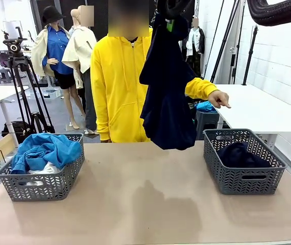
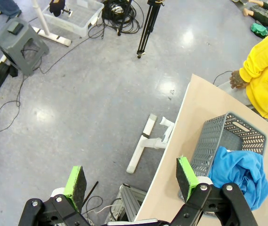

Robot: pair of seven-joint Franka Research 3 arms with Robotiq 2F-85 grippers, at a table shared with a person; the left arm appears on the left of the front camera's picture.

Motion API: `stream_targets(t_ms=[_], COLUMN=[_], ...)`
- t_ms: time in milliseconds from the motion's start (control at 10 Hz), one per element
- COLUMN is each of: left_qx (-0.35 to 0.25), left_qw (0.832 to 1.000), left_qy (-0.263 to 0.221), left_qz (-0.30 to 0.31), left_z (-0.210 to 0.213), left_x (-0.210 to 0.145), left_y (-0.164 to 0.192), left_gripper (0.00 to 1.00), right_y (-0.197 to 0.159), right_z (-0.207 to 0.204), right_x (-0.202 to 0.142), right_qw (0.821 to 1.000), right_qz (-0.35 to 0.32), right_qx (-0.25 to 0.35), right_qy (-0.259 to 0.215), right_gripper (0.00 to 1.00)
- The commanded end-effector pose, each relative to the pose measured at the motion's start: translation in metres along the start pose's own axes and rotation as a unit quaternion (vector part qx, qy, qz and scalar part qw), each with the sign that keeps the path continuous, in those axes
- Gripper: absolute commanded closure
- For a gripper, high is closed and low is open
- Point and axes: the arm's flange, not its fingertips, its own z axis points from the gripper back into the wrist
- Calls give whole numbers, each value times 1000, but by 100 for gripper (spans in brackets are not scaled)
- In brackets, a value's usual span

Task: Sort the tops and bottoms.
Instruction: Sort the clothes according to human instructions.

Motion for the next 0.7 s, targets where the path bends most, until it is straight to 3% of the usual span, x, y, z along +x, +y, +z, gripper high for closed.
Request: stream_targets(t_ms=[0,100,300,600], left_qx=[2,2,2,2], left_qw=[1000,1000,1000,1000], left_qy=[1,1,1,1], left_qz=[-2,-2,-2,-2], left_z=[0,0,0,0], left_x=[-1,-1,-1,-1], left_y=[1,1,1,1], left_gripper=[0,0,0,0], right_y=[-1,0,-40,-108], right_z=[2,0,12,26], right_x=[-1,0,-12,-60], right_qw=[1000,1000,998,987], right_qz=[-1,0,-34,-104], right_qx=[1,0,-52,-103], right_qy=[-10,0,31,60], right_gripper=[100,100,100,100])
